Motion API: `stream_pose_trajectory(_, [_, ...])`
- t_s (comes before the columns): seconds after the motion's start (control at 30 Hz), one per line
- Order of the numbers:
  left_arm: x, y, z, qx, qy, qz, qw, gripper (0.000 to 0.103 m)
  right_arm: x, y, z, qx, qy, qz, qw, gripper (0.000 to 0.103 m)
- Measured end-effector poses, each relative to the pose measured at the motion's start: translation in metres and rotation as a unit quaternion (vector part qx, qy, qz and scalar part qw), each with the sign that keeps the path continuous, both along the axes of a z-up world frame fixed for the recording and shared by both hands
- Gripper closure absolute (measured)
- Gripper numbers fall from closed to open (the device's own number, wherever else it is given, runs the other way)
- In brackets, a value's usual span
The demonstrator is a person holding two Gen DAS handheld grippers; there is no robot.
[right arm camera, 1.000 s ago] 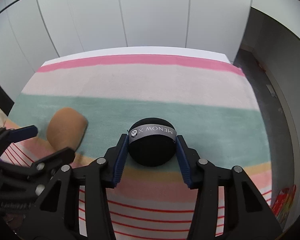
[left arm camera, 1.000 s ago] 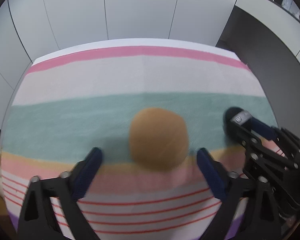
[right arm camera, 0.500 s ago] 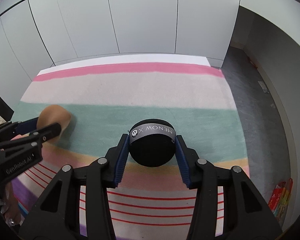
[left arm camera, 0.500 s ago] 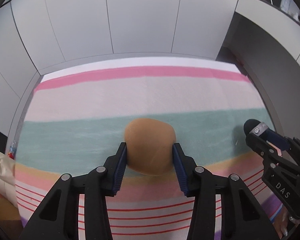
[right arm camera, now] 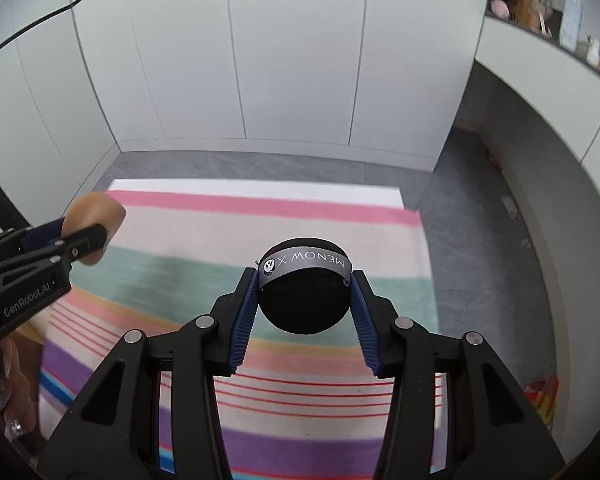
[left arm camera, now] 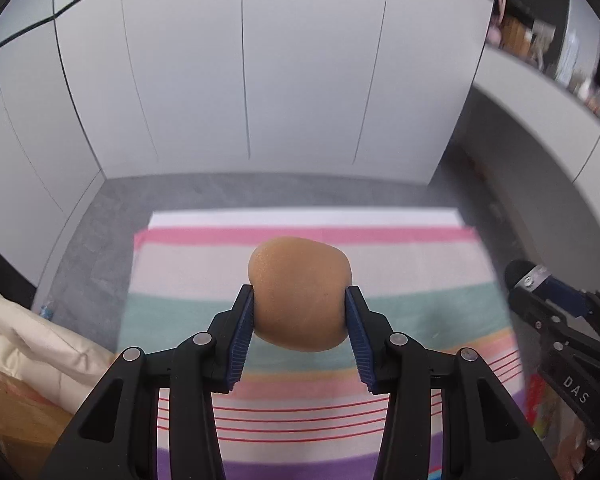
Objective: Organize objects
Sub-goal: 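Lift and carry the puff with the right tool while the left tool carries the sponge to the box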
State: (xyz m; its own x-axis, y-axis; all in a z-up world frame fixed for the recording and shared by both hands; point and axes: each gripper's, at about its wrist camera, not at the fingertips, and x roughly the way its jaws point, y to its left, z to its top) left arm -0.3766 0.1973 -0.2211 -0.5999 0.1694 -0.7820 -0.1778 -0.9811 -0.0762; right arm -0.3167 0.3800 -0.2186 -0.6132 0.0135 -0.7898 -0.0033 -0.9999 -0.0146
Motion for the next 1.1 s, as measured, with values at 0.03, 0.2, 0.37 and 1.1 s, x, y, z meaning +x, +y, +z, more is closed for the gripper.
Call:
stream_pose_trajectory(0.03, [0.002,-0.003,0.009,0.002,0.004,0.002,1.0,0.057,0.002,-0.002,0.011,0.002,0.004,0.001,1.0,0.056])
stream_pose_trajectory(0.2, [0.017,-0.022,0.065,0.009,0.024,0.009,0.9996,0.057,0.016,-0.013,0.076,0.003,0.024,0.005,1.0,0.056])
stream_pose_trajectory(0.37, [0.04,-0.051,0.117,0.019,0.051,0.017,0.9984,0.057,0.035,-0.028,0.135,0.01,0.052,0.015,0.998,0.056])
stream_pose_trajectory(1.1, [0.148,-0.075,0.203,-0.017,0.076,0.021,0.9967,0.057,0.12,-0.03,0.202,0.03,0.075,0.014,0.997,0.056])
